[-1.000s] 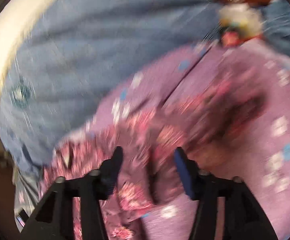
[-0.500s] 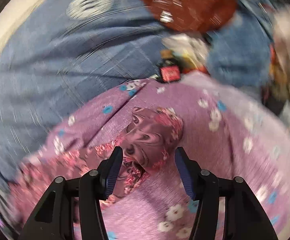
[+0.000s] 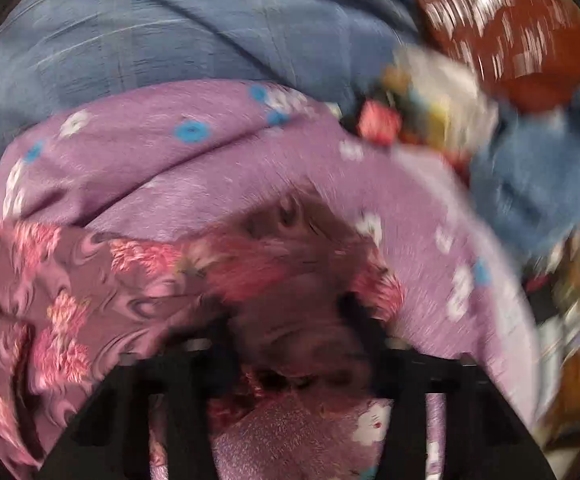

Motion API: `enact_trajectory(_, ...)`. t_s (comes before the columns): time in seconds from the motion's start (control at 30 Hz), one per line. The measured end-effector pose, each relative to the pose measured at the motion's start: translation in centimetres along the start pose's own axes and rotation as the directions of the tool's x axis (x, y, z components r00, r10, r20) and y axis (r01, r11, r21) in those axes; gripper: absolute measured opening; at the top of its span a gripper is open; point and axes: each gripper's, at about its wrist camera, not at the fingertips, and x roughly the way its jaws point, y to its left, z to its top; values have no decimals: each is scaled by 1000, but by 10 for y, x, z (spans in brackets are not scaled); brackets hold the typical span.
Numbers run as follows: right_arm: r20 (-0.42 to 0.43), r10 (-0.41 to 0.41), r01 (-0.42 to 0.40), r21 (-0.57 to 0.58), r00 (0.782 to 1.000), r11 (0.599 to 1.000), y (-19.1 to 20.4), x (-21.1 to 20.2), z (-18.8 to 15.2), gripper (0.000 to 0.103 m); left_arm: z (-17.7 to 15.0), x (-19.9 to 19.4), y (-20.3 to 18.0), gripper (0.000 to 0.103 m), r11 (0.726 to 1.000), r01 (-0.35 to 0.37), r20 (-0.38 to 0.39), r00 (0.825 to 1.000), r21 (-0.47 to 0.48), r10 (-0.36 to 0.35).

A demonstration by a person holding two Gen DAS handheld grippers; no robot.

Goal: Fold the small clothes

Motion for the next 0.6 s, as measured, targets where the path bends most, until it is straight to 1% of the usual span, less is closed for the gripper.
enact_trajectory(0.03,10,39,-39,55,999,998,-10,-6,-2,22,0,-2,0,86,1000,7,3,1000,-2,-7)
enact_trajectory(0.07,20,73,-75,90,997,993,-17,-10,-3,18,0,-5,0,86,1000,18,7,1000,-4,-18)
enact_trajectory(0.1,39,130,-135,138,991,981,-27,-18,-6,16,-1,-9,0,86,999,39,16,999,-6,-39)
enact_trajectory(0.13,73,203,-213,187,977,959,-39,-29,-9,15,-1,-14,-1,86,998,58,26,998,-7,-58)
enact_trajectory(0.2,103,280,-297,241,954,924,-53,-42,-15,14,-2,-26,-4,86,996,85,57,995,2,-85)
enact_trajectory(0.23,122,329,-351,282,936,893,-62,-49,-18,14,-2,-31,-5,86,996,93,73,993,6,-93)
enact_trajectory(0.27,156,399,-429,332,903,840,-72,-58,-24,14,-2,-36,-5,86,995,100,90,991,9,-100)
enact_trajectory(0.3,177,437,-471,354,882,808,-76,-65,-24,14,-2,-39,-5,86,995,103,99,990,10,-103)
enact_trajectory(0.33,213,492,-535,379,844,755,-81,-74,-29,14,-3,-42,-4,86,994,107,106,989,10,-107)
enact_trajectory(0.37,240,528,-579,388,815,717,-83,-80,-33,14,-3,-44,-3,86,994,112,110,988,8,-112)
enact_trajectory(0.4,259,556,-612,389,790,688,-82,-89,-35,14,-4,-45,-1,86,993,118,109,987,4,-117)
enact_trajectory(0.43,282,589,-651,387,758,653,-78,-101,-38,14,-4,-46,1,86,993,122,107,987,0,-121)
enact_trajectory(0.5,310,640,-709,375,704,598,-64,-119,-41,14,-4,-46,8,86,992,127,109,986,-17,-125)
enact_trajectory(0.53,319,676,-745,358,664,563,-51,-129,-40,14,-3,-46,13,86,991,130,111,986,-28,-126)
enact_trajectory(0.57,321,693,-761,346,646,549,-43,-134,-39,14,-1,-47,20,86,990,133,115,985,-46,-127)
enact_trajectory(0.6,318,716,-781,324,621,534,-29,-142,-39,14,-1,-48,26,86,989,137,117,985,-63,-129)
